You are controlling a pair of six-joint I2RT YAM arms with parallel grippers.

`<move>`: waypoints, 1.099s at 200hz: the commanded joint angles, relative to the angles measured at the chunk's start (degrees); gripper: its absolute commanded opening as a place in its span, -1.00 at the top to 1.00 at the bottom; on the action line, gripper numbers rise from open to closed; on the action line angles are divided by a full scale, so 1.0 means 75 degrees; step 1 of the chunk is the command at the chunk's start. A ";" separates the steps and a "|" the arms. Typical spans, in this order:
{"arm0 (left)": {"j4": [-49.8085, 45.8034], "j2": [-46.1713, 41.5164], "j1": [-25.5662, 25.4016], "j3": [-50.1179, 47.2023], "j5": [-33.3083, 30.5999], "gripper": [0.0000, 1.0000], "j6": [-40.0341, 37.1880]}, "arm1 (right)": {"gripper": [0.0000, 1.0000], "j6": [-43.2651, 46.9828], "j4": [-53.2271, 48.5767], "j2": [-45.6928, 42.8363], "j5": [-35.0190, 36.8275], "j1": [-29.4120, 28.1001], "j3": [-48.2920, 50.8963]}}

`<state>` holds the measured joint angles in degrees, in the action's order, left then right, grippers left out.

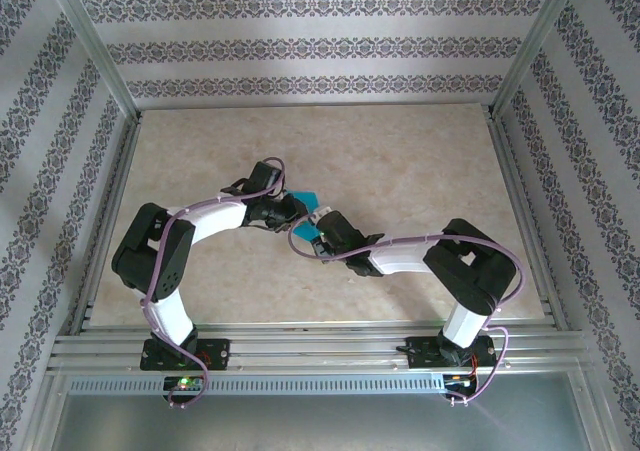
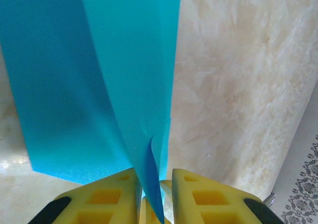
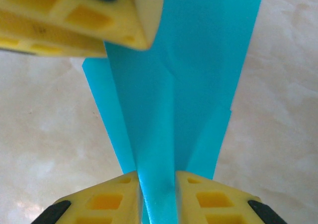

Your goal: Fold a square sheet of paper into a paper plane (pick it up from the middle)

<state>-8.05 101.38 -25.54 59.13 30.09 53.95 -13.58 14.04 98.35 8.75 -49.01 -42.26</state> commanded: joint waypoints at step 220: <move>0.1593 -0.1632 0.0766 -0.1950 0.0362 0.11 -0.0037 | 0.71 -0.3157 0.2619 0.0454 -0.4561 0.1163 0.0954</move>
<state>-3.92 88.42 -18.48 47.31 29.23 51.88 -32.67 27.70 100.18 -18.94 -41.50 -36.56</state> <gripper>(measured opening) 0.462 0.142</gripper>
